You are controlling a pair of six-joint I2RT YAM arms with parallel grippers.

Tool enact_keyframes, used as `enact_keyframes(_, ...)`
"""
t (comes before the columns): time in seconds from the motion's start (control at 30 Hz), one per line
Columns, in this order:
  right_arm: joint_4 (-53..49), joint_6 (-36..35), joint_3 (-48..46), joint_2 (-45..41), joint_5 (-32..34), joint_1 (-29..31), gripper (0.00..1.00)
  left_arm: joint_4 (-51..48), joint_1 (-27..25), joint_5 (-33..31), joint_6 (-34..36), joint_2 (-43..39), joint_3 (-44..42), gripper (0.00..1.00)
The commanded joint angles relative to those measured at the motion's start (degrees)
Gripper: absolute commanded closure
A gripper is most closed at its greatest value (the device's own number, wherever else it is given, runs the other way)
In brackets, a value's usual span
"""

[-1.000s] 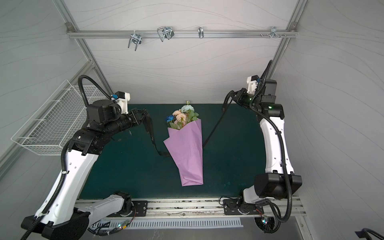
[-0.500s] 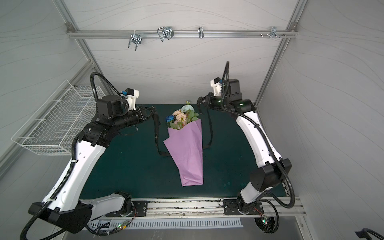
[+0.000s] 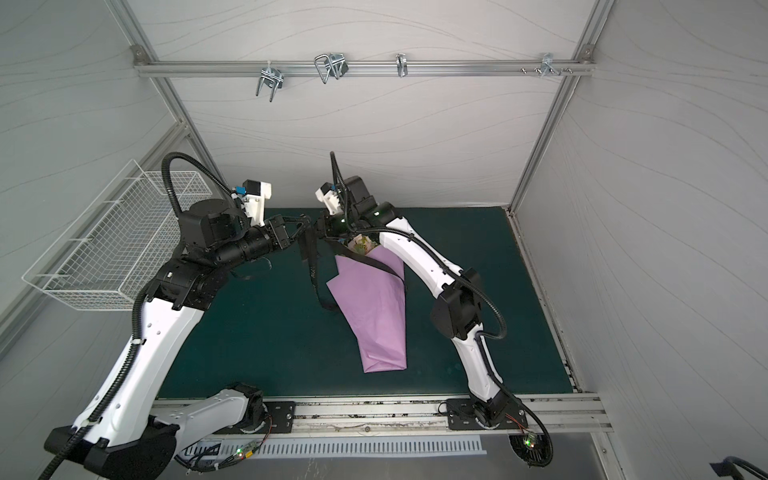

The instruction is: Tie the bouquet of fake flowers

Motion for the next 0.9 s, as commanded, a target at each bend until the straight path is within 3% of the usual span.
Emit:
enact_keyframes(0.0,-0.91,-0.15,-0.15,1.50,-4.20,3.41,1.00,3.74,-0.20,-0.85,-0.62,-1.58,-0.71,1.00)
enact_keyframes(0.17,-1.01,-0.51,-5.80,1.82,-6.16,5.85,1.00,4.93,-0.27,-1.30,-1.42,-1.95,-3.46,1.00)
enact_keyframes(0.33,-1.13,-0.49,-16.05,-2.13,-2.41,4.72,0.68,5.58,-0.27,-4.15,-2.15,-1.34,-6.09,1.00)
enact_keyframes(0.43,-0.16,0.23,-20.87,-4.61,-0.38,2.23,0.61,5.48,-0.27,-6.21,-1.95,-0.34,-7.01,1.00)
enact_keyframes(0.7,-1.68,-0.47,-24.71,-9.51,4.30,-4.03,0.57,5.61,-0.18,-9.11,-3.11,3.36,-8.74,1.00)
enact_keyframes(0.87,-1.81,-1.63,-34.57,-17.72,19.84,-3.40,0.60,4.86,-0.02,-11.73,-3.39,4.97,-8.27,1.00)
